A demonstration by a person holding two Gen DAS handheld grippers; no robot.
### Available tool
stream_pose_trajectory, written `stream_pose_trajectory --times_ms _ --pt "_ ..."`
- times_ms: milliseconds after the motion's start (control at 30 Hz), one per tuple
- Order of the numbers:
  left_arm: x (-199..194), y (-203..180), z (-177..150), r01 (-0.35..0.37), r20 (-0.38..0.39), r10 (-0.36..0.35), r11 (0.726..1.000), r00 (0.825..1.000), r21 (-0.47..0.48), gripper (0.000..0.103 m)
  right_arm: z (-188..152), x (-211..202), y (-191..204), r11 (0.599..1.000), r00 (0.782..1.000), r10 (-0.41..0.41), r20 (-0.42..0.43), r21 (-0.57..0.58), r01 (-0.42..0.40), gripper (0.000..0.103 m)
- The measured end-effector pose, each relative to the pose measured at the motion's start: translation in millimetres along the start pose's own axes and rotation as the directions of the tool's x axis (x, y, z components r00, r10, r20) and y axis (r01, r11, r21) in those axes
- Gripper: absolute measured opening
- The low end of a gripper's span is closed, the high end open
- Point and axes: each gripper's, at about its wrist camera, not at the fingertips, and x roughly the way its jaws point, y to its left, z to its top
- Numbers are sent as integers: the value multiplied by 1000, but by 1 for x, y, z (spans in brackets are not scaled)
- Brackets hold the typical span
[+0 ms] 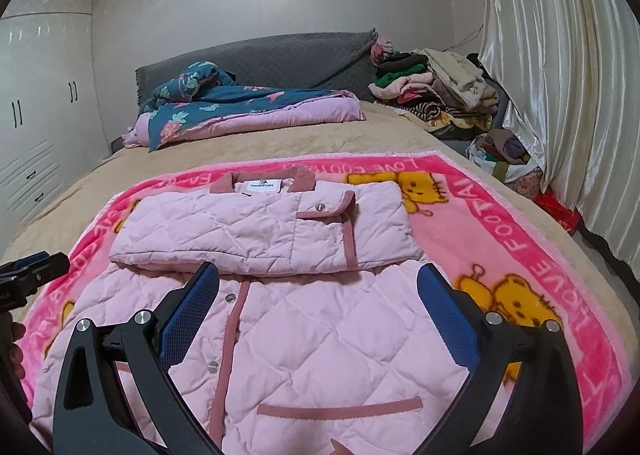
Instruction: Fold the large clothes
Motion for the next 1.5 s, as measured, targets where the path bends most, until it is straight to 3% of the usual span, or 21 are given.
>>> stream_pose_trajectory --times_ms 567,1500 --pt "-60 -5 -24 -13 52 14 1000 999 -25 94 -6 -56 -4 999 999 27 32 -37 -26 99" --pt "-97 -21 -66 -51 43 52 999 998 -5 94 -29 -102 -31 998 999 29 45 -53 -27 99"
